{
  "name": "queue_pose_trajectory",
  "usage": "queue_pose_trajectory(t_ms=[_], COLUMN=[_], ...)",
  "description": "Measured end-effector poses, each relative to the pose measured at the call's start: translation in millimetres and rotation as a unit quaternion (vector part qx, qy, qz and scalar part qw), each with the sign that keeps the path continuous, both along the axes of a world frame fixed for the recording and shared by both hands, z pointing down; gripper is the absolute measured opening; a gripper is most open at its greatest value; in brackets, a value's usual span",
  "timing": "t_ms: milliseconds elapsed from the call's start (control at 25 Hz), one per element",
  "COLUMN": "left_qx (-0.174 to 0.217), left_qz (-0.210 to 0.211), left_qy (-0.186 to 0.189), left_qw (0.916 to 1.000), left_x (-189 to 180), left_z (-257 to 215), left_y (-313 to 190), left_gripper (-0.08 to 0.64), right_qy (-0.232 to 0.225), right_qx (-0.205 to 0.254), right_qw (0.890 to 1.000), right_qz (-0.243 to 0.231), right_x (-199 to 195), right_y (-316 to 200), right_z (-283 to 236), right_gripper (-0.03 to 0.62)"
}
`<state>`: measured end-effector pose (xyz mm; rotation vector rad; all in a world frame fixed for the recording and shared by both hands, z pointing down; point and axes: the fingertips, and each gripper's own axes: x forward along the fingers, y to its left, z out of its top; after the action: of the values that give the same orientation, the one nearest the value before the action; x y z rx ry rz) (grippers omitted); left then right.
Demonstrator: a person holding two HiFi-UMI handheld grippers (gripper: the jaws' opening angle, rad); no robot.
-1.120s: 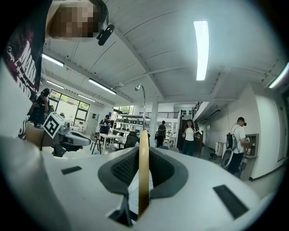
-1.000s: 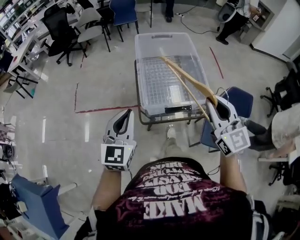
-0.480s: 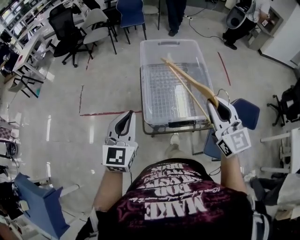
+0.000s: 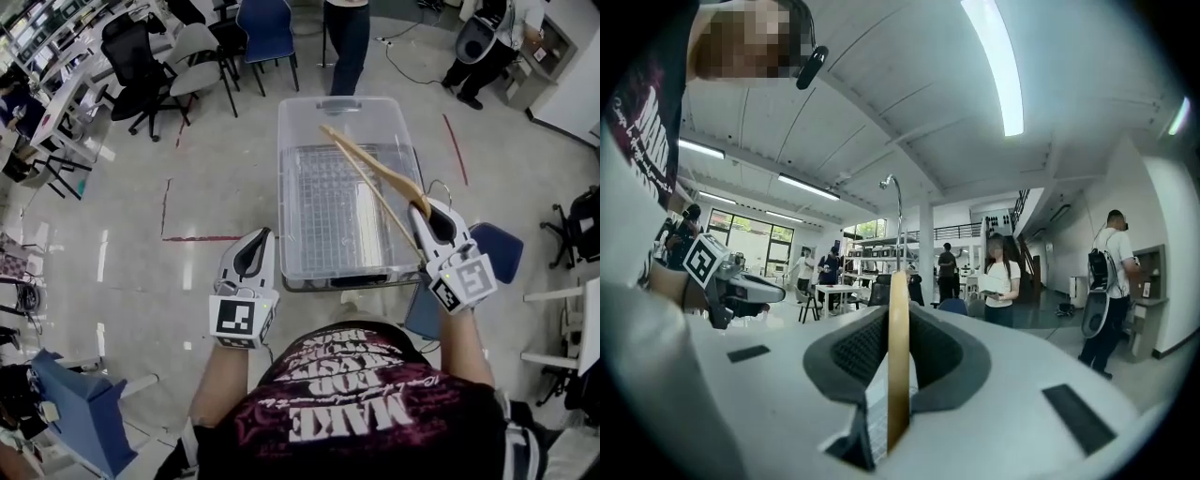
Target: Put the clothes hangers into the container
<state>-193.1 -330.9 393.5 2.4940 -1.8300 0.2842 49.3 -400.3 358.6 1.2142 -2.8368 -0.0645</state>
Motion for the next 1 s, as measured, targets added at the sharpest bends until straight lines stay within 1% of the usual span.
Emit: queue_pose_trajectory(t_ms=[160, 320, 480, 600, 720, 800, 880, 1000], left_qx=[-0.006, -0.014, -0.022, -0.033, -0.042, -0.045, -0.05, -0.061], left_qz=[-0.02, -0.046, -0.079, -0.097, -0.115, -0.131, -0.149, -0.174], left_qy=[-0.005, -0.008, -0.012, -0.014, -0.018, -0.024, -0.03, -0.034], left_qw=[0.9998, 0.9988, 0.9966, 0.9946, 0.9923, 0.9901, 0.9871, 0.9823], left_x=[2, -4, -5, 4, 7, 4, 2, -10], left_z=[2, 3, 3, 5, 6, 5, 5, 5], left_y=[-18, -31, -43, -57, -64, -64, -62, -54], left_gripper=[0.006, 0.006, 0.006, 0.006, 0.006, 0.006, 0.006, 0.006], right_qy=[-0.001, 0.004, 0.016, 0.039, 0.07, 0.086, 0.094, 0.109], right_qx=[-0.015, -0.042, -0.084, -0.127, -0.168, -0.201, -0.241, -0.303], right_qw=[1.0, 0.999, 0.995, 0.99, 0.981, 0.973, 0.962, 0.943], right_qz=[-0.014, -0.031, -0.047, -0.054, -0.067, -0.081, -0.09, -0.088], right_x=[1, -8, -13, -7, -11, -20, -25, -36], right_y=[-35, -67, -104, -133, -149, -153, -156, -158], right_z=[14, 42, 86, 131, 185, 222, 259, 314], right_gripper=[0.061, 0.061, 0.061, 0.061, 0.061, 0.061, 0.061, 0.061])
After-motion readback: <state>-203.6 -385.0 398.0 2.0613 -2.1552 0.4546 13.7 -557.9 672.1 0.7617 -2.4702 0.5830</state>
